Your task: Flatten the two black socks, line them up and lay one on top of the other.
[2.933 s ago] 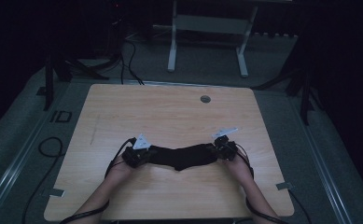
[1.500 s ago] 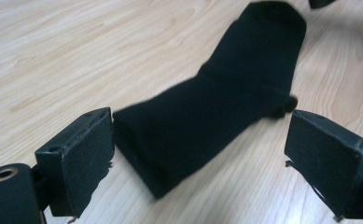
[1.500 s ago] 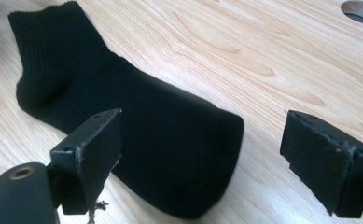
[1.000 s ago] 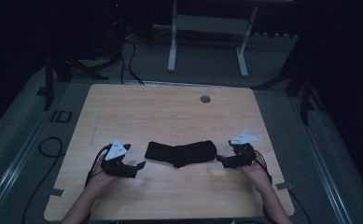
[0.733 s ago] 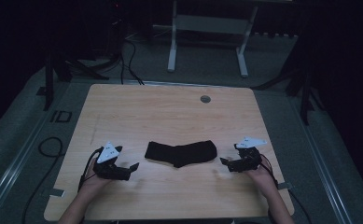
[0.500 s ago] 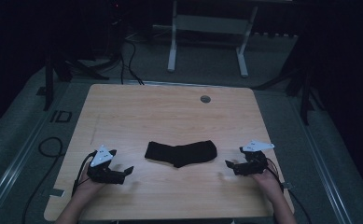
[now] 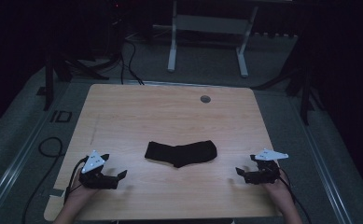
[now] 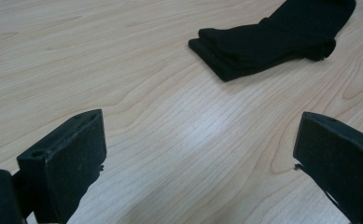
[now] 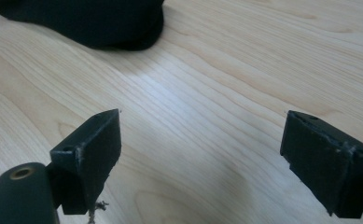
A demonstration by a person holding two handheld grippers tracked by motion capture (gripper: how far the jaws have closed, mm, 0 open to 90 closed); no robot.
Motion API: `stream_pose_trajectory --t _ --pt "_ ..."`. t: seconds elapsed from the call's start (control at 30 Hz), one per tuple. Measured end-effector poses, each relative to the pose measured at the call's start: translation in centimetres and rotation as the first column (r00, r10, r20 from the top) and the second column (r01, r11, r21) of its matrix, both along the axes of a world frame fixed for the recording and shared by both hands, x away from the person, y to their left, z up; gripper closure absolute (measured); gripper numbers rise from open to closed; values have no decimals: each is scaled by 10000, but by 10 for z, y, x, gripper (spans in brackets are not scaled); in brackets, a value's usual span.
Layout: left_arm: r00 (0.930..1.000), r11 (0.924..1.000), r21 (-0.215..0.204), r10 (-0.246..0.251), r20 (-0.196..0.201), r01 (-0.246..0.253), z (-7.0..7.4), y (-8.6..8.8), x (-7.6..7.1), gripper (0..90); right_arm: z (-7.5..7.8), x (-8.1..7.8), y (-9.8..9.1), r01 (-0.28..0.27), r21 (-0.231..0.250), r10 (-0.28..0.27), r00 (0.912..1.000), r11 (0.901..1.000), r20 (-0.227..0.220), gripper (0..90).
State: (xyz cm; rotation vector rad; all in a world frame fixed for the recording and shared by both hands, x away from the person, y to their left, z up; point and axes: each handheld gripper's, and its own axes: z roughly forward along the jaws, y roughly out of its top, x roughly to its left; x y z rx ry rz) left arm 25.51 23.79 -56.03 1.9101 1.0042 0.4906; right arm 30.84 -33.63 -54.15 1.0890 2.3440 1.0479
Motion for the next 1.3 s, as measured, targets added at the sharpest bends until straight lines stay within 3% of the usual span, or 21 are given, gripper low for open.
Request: stream_pose_trajectory --t 0.2,0.3,0.77,1.1,1.3 --pt "10000 10000 41 67 -25 -67 0 6 -8 31 2 -8 -12 375 21 -375 9993 9993 57 121" --pt "9995 9995 -101 311 6 -311 0 13 -15 31 2 -14 -20 619 260 -620 9981 9977 6 121" --pt "9968 9962 -366 796 -10 -796 1 38 -37 32 -1 -24 -30 918 197 -914 9956 9956 -229 122" --pt "9947 9938 -424 1027 -10 -1027 2 43 -45 32 0 -24 -38 1215 429 -1213 9926 9917 -74 126" --pt "9927 9904 -706 1201 90 -1192 2 47 -46 32 -2 -23 -36 1260 412 -1257 9920 9912 -93 127"
